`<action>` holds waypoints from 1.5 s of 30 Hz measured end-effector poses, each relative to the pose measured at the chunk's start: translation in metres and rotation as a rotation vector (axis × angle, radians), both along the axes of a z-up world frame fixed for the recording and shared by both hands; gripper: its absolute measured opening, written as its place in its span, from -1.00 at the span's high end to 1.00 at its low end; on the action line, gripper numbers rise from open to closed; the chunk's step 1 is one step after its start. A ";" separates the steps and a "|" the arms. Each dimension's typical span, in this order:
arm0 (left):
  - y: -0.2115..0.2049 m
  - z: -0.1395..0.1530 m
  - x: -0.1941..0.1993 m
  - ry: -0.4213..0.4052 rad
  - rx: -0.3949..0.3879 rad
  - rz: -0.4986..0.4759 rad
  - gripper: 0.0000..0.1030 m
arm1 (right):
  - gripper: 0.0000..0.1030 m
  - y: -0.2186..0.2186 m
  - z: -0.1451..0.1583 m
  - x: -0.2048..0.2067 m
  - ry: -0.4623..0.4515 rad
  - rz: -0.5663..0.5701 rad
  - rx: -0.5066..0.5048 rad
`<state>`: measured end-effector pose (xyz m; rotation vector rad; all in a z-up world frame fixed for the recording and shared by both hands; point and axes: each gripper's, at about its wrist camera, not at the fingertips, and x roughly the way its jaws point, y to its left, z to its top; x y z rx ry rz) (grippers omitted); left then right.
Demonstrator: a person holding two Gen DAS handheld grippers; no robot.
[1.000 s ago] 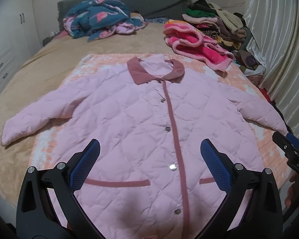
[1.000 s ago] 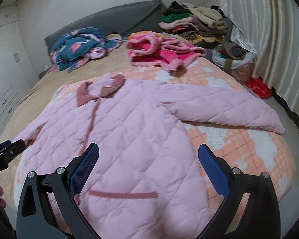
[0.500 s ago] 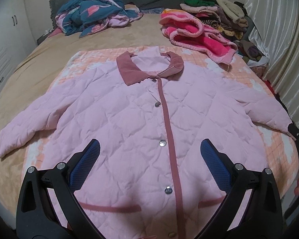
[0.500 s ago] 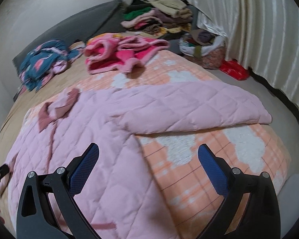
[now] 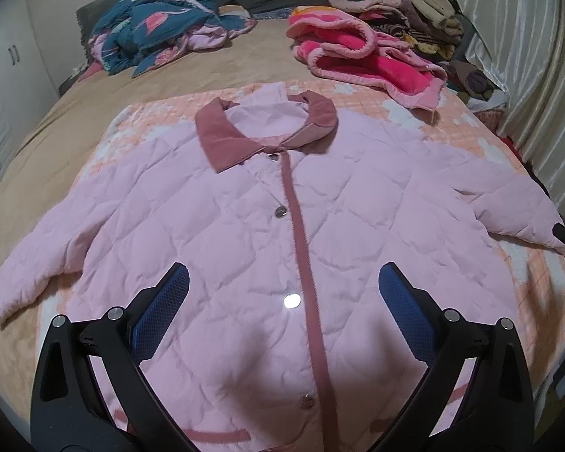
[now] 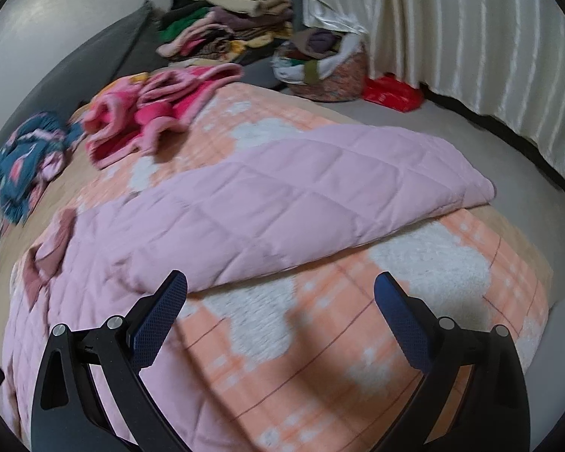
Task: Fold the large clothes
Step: 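Fold the jacket side nearest the right tool over the body with the right tool, then grasp the sleeve cuff with the right tool and lay it across the jacket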
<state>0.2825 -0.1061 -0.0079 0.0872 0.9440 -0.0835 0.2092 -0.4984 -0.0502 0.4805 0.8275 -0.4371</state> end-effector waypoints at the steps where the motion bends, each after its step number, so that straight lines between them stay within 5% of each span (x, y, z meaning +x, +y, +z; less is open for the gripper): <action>1: 0.000 -0.002 0.003 0.004 -0.003 -0.004 -0.84 | -0.92 -0.005 -0.003 0.001 0.008 -0.018 0.001; 17: 0.001 -0.034 0.041 0.050 0.023 0.032 -0.84 | -0.92 -0.106 -0.065 0.010 0.036 -0.290 0.248; 24: 0.015 -0.043 0.049 0.065 0.033 0.062 -0.84 | -0.90 -0.137 -0.074 0.019 -0.050 -0.316 0.301; 34: 0.033 -0.041 0.047 0.068 0.010 0.090 -0.84 | 0.36 -0.156 -0.064 0.024 -0.133 -0.300 0.276; 37: 0.039 -0.037 0.044 0.061 -0.005 0.094 -0.84 | 0.54 -0.153 -0.047 0.022 -0.171 -0.257 0.232; 45: 0.050 -0.020 0.042 0.040 -0.011 0.112 -0.84 | 0.67 -0.125 0.023 0.029 -0.293 -0.115 0.110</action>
